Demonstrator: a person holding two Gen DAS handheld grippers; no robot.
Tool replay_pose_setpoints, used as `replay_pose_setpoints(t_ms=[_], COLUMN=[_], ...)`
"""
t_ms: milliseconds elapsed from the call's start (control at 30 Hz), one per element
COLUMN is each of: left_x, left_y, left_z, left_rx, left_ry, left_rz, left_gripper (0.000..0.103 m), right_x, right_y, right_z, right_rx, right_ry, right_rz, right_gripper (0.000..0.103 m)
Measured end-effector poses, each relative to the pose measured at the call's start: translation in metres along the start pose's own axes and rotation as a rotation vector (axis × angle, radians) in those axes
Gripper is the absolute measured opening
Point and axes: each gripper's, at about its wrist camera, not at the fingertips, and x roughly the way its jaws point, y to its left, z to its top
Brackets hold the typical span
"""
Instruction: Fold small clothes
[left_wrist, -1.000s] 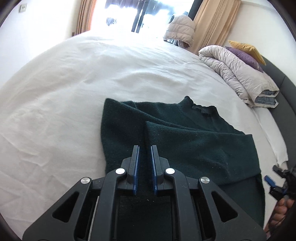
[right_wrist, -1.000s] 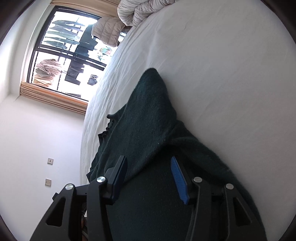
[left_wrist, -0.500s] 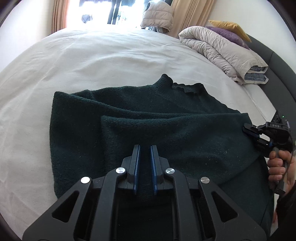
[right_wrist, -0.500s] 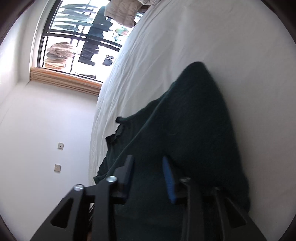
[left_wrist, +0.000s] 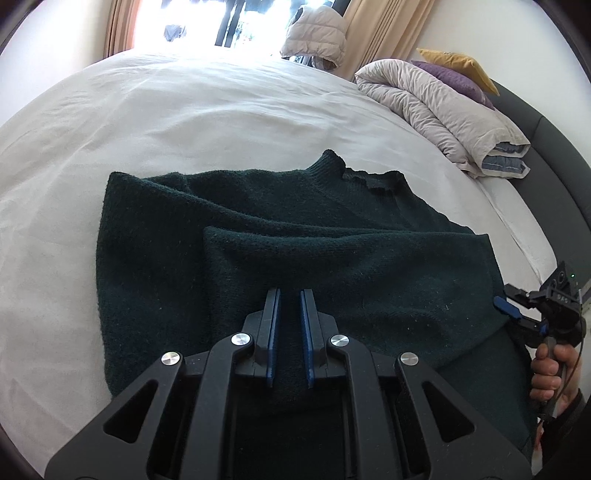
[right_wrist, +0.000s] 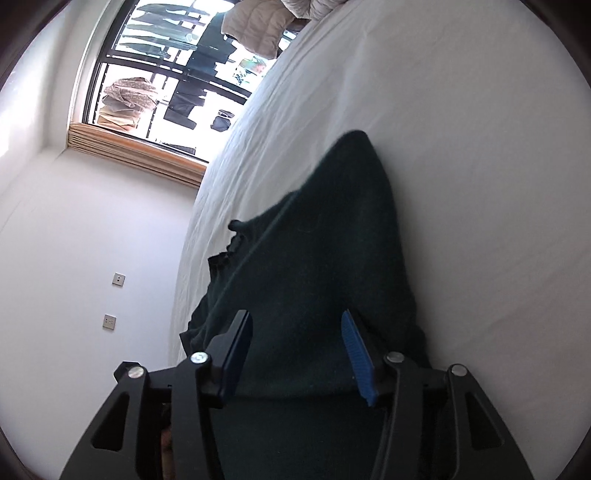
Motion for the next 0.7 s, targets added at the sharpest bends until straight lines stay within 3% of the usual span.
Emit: replay_pose_setpoints(t_ms=[33,67,167,267,300,333,433,467,533,567,600,633,700], left_x=[-0.003,-0.006,-0.026,-0.062,-0.078,-0.095,-0.143,-0.157,-0.183,-0.198,-0.213,-0.230,-0.254], left_y=[0.001,0.001,0.001,-0.005,-0.009,-0.016,-0.039,-0.046,-0.060,-0.065,-0.069,-0.072,-0.079], left_z=[-0.001,-0.003,-0.012,-0.028,-0.035,-0.044,-0.079,-0.093,-0.122,-0.139,-0.156,-0.174,-0.205], left_rx=[0.000,0.004,0.019,0.065,0.092,0.130,0.257,0.293,0.357,0.382,0.404,0.424,0.480], left_ry=[-0.002,-0.003,-0.006,-0.038,-0.054,-0.076,-0.133,-0.132,-0.126,-0.139,-0.168,-0.205,-0.236], left_rz=[-0.006,-0.007,0.012,0.041,0.050,0.065,0.033,0.011,-0.041,-0.058,-0.062,-0.053,-0.026], left_gripper=[0.011,0.011,0.011,0.011,0.011,0.011,0.011,0.016,0.035,0.064,0.079,0.081,0.091], right_x=[-0.006,-0.015,-0.049,-0.094,-0.112,-0.130,-0.174,-0.186,-0.205,-0.214,-0.222,-0.229,-0.229], right_y=[-0.012,-0.023,-0.033,-0.025,-0.018,-0.009,0.033,0.049,0.080,0.096,0.109,0.118,0.134], right_z=[0.000,-0.002,-0.012,-0.030,-0.038,-0.048,-0.083,-0.099,-0.136,-0.155,-0.175,-0.192,-0.219], right_rx=[0.044,0.082,0.069,-0.001,-0.042,-0.093,-0.300,-0.379,-0.543,-0.618,-0.676,-0.727,-0.801], right_ry=[-0.001,-0.005,-0.033,-0.083,-0.113,-0.148,-0.231,-0.261,-0.328,-0.374,-0.434,-0.485,-0.500], right_rz=[0.012,0.021,-0.005,-0.161,-0.206,-0.246,-0.340,-0.368,-0.387,-0.392,-0.404,-0.420,-0.436], right_gripper=[0.021,0.015,0.013,0.032,0.049,0.057,0.064,0.067,0.086,0.093,0.103,0.103,0.103])
